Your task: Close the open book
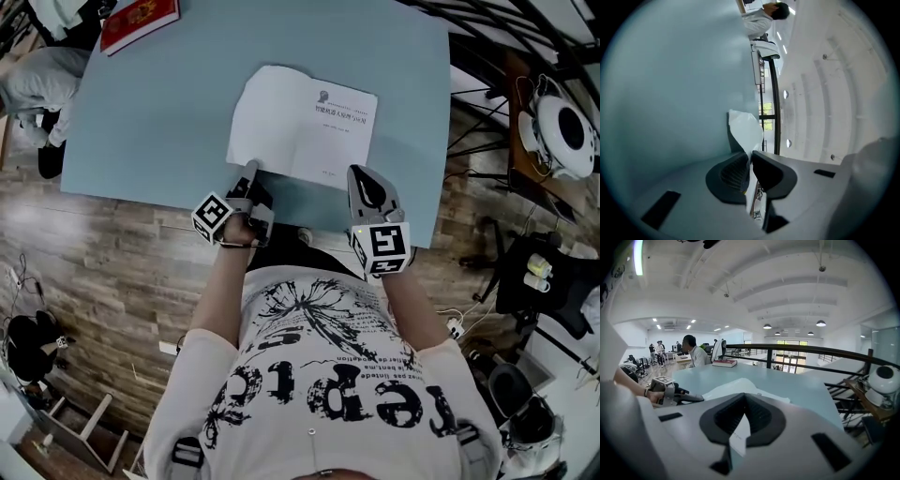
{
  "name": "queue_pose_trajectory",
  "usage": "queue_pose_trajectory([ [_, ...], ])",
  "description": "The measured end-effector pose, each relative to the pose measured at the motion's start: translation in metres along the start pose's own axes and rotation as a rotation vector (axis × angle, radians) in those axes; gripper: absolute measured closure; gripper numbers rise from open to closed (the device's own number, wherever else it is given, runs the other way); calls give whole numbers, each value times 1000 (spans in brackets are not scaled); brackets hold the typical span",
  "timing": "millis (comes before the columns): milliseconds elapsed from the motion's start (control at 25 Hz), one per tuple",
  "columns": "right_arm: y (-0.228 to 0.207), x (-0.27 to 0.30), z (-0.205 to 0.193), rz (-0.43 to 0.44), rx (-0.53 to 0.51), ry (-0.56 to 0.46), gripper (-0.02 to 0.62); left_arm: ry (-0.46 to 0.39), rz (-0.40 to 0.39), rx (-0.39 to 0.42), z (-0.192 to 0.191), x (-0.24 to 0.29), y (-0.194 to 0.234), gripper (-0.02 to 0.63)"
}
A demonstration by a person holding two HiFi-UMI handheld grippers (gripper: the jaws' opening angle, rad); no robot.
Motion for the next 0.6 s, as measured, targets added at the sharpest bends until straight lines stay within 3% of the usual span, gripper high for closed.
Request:
queue_pose_trajectory([
  [120,-2,-4,-1,-10,3,-1,584,-18,-11,-16,0,-3,0,569],
  [280,-5,-12,-4,-21,7,-1,584,-5,-70,31,-3,-6,-15,581],
  [480,-7,-22,-4,-42,18,-14,584,63,-110,171,-7,-8,-38,584],
  [600,-5,-32,-5,-59,19,-33,584,116,-127,302,-12,-8,-54,584],
])
Point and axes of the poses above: the fingertips, and each gripper's own axes: x forward along the fingers, y to its left, z out of its top, the point moved 9 cm from there along -x, backward along the fingers, and after that the axes turned 6 degrees about x, right-handed, at the moved point
